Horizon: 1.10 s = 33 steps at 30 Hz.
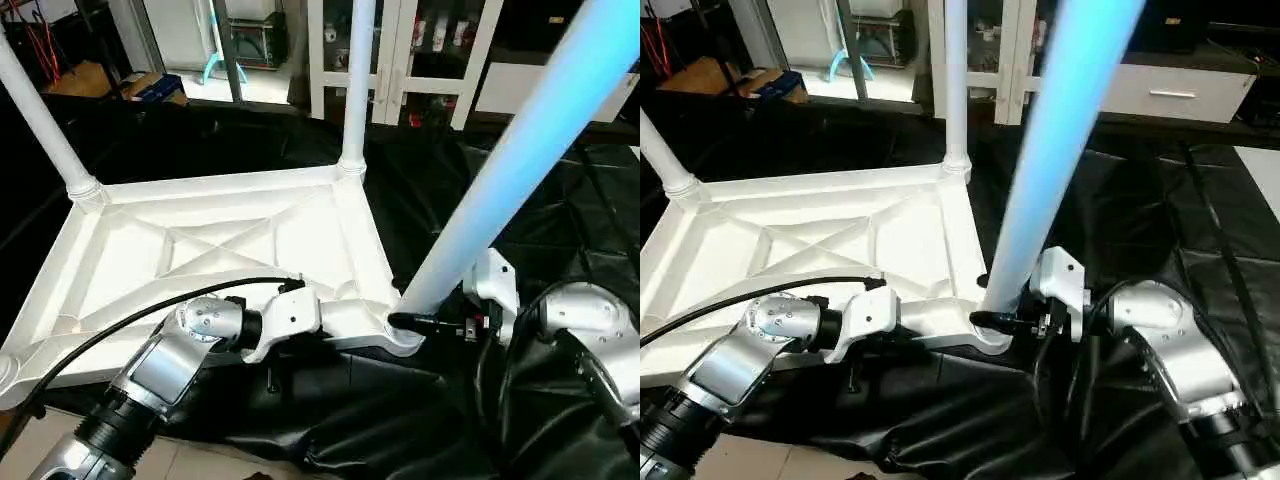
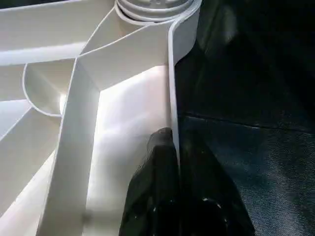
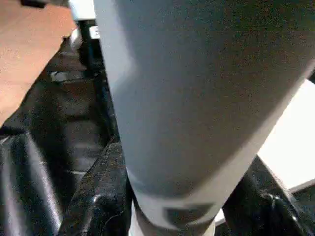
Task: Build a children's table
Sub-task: Insert table leg to table base
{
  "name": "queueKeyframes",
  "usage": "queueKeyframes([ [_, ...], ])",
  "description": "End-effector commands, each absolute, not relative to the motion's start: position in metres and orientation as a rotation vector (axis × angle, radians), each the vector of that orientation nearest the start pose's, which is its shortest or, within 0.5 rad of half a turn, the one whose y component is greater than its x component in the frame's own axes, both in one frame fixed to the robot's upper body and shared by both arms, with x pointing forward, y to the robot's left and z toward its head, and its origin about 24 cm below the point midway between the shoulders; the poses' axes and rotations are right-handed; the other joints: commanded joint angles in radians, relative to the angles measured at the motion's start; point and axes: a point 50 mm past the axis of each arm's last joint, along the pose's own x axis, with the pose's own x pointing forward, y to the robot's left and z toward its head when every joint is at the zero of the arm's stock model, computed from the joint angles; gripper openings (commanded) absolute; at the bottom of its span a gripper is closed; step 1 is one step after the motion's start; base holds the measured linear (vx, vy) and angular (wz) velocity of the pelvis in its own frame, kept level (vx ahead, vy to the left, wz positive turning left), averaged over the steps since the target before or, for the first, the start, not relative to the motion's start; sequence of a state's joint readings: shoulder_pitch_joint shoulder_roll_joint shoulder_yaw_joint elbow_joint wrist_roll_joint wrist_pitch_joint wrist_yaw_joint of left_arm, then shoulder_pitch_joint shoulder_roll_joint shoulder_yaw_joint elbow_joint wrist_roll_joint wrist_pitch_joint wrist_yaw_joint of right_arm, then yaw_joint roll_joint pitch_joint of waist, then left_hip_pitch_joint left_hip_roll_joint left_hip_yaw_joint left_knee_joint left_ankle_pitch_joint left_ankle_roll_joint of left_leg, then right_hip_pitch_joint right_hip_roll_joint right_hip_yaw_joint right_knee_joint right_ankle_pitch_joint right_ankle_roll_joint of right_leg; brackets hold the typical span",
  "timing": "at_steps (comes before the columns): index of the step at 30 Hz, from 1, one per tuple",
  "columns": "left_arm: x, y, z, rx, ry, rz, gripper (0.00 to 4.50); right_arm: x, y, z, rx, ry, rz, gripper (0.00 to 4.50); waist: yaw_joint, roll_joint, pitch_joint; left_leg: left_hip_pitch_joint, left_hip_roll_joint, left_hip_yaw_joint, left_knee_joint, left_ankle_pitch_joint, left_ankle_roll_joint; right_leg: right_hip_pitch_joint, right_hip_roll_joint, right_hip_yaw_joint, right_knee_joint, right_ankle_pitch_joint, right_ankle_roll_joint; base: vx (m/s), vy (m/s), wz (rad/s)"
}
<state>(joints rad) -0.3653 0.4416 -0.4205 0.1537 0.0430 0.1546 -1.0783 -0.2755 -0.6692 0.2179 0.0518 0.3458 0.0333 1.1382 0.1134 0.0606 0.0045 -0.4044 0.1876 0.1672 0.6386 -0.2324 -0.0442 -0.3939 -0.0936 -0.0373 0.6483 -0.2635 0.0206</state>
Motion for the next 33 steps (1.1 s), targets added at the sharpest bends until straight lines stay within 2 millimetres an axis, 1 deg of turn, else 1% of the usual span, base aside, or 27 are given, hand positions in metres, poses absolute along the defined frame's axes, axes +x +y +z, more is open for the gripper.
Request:
queueKeyframes([
  [1,0.269,0.109,0.046,0.575,0.355,-1.39,0.0,0.254,-0.174,0.079,-0.366,0.249,1.41,1.84,-0.012,-0.018,-0.056,0.03,0.03,-0.009,-0.04,0.225,0.212,0.052,-0.026,0.019,-0.024,0.463,-0.266,0.0,0.0,0.0],
  [4,0.269,0.108,0.045,0.577,0.356,-1.392,0.0,0.253,-0.168,0.078,-0.38,0.264,1.461,1.84,-0.012,-0.018,-0.057,0.03,0.03,-0.009,-0.038,0.234,0.216,0.051,-0.027,0.019,-0.023,0.468,-0.271,0.0,0.0,0.0],
  [5,0.269,0.108,0.045,0.578,0.357,-1.394,0.0,0.252,-0.165,0.077,-0.383,0.271,1.483,1.84,-0.012,-0.016,-0.058,0.03,0.03,-0.01,-0.038,0.244,0.216,0.051,-0.026,0.019,-0.022,0.475,-0.271,0.0,0.0,0.0],
  [7,0.268,0.107,0.044,0.579,0.358,-1.398,0.0,0.252,-0.16,0.075,-0.385,0.283,1.515,1.84,-0.012,-0.018,-0.058,0.03,0.03,-0.009,-0.037,0.25,0.218,0.051,-0.026,0.019,-0.021,0.485,-0.272,0.0,0.0,0.0],
  [10,0.268,0.107,0.045,0.58,0.358,-1.401,0.0,0.25,-0.155,0.072,-0.37,0.309,1.551,1.84,-0.011,-0.017,-0.059,0.03,0.03,-0.01,-0.037,0.257,0.218,0.052,-0.026,0.018,-0.02,0.49,-0.273,0.0,0.0,0.0],
  [14,0.268,0.107,0.044,0.582,0.36,-1.402,0.0,0.25,-0.148,0.067,-0.354,0.328,1.575,1.84,-0.013,-0.016,-0.058,0.03,0.03,-0.009,-0.038,0.245,0.214,0.052,-0.028,0.018,-0.021,0.474,-0.278,0.0,0.0,0.0],
  [15,0.268,0.107,0.044,0.583,0.361,-1.403,0.0,0.252,-0.146,0.065,-0.35,0.333,1.578,1.84,-0.014,-0.014,-0.058,0.03,0.03,-0.01,-0.038,0.243,0.212,0.052,-0.027,0.018,-0.021,0.471,-0.279,0.0,0.0,0.0],
  [19,0.268,0.107,0.044,0.583,0.363,-1.407,0.0,0.259,-0.14,0.064,-0.272,0.317,1.538,1.84,-0.019,-0.013,-0.056,0.03,0.031,-0.009,-0.041,0.22,0.204,0.052,-0.029,0.017,-0.024,0.449,-0.286,0.0,0.0,0.0],
  [21,0.267,0.107,0.044,0.583,0.364,-1.409,0.0,0.263,-0.137,0.064,-0.215,0.319,1.515,1.84,-0.027,-0.012,-0.055,0.032,0.031,-0.009,-0.044,0.197,0.196,0.053,-0.029,0.017,-0.027,0.423,-0.293,0.0,0.0,0.0],
  [23,0.267,0.106,0.044,0.581,0.363,-1.412,0.0,0.269,-0.136,0.063,-0.137,0.326,1.458,1.84,-0.03,-0.011,-0.053,0.031,0.032,-0.009,-0.046,0.184,0.192,0.054,-0.031,0.018,-0.03,0.407,-0.298,0.0,0.0,0.0],
  [25,0.267,0.106,0.044,0.581,0.363,-1.414,0.0,0.273,-0.137,0.06,-0.102,0.337,1.424,1.84,-0.034,-0.011,-0.052,0.031,0.031,-0.009,-0.049,0.163,0.186,0.054,-0.032,0.017,-0.032,0.381,-0.306,0.0,0.0,0.0],
  [26,0.267,0.106,0.044,0.581,0.363,-1.414,0.0,0.275,-0.137,0.059,-0.09,0.342,1.411,1.84,-0.036,-0.01,-0.05,0.033,0.032,-0.009,-0.051,0.156,0.179,0.054,-0.031,0.017,-0.034,0.362,-0.309,0.0,0.0,0.0],
  [27,0.267,0.106,0.044,0.581,0.364,-1.415,0.0,0.276,-0.138,0.057,-0.068,0.344,1.395,1.84,-0.034,-0.008,-0.05,0.037,0.034,-0.008,-0.051,0.145,0.174,0.052,-0.032,0.018,-0.035,0.35,-0.312,0.0,0.0,0.0],
  [28,0.267,0.106,0.044,0.58,0.364,-1.415,0.0,0.277,-0.139,0.056,-0.052,0.345,1.385,1.84,-0.034,-0.008,-0.051,0.037,0.034,-0.009,-0.051,0.149,0.172,0.053,-0.032,0.018,-0.034,0.352,-0.313,0.0,0.0,0.0],
  [29,0.266,0.106,0.044,0.581,0.366,-1.416,0.0,0.28,-0.142,0.053,-0.008,0.356,1.342,1.84,-0.033,-0.007,-0.055,0.038,0.034,-0.01,-0.049,0.175,0.172,0.054,-0.031,0.017,-0.031,0.379,-0.313,0.0,0.0,0.0],
  [30,0.266,0.106,0.043,0.582,0.366,-1.417,0.0,0.281,-0.144,0.051,-0.002,0.359,1.323,1.84,-0.032,-0.008,-0.057,0.038,0.031,-0.01,-0.046,0.212,0.178,0.054,-0.028,0.017,-0.027,0.423,-0.312,0.0,0.0,0.0],
  [31,0.266,0.106,0.043,0.582,0.366,-1.417,0.0,0.282,-0.146,0.05,0.0,0.361,1.311,1.84,-0.031,-0.008,-0.058,0.039,0.031,-0.01,-0.045,0.225,0.18,0.054,-0.028,0.016,-0.026,0.438,-0.311,0.0,0.0,0.0],
  [32,0.266,0.106,0.043,0.581,0.366,-1.417,0.0,0.281,-0.148,0.048,-0.002,0.373,1.304,1.84,-0.031,-0.009,-0.057,0.037,0.029,-0.01,-0.044,0.24,0.184,0.054,-0.028,0.016,-0.024,0.458,-0.309,0.0,0.0,0.0],
  [33,0.266,0.106,0.043,0.581,0.366,-1.417,0.0,0.281,-0.149,0.047,-0.002,0.379,1.304,1.84,-0.029,-0.01,-0.057,0.037,0.028,-0.009,-0.044,0.236,0.186,0.055,-0.028,0.015,-0.025,0.459,-0.306,0.0,0.0,0.0],
])
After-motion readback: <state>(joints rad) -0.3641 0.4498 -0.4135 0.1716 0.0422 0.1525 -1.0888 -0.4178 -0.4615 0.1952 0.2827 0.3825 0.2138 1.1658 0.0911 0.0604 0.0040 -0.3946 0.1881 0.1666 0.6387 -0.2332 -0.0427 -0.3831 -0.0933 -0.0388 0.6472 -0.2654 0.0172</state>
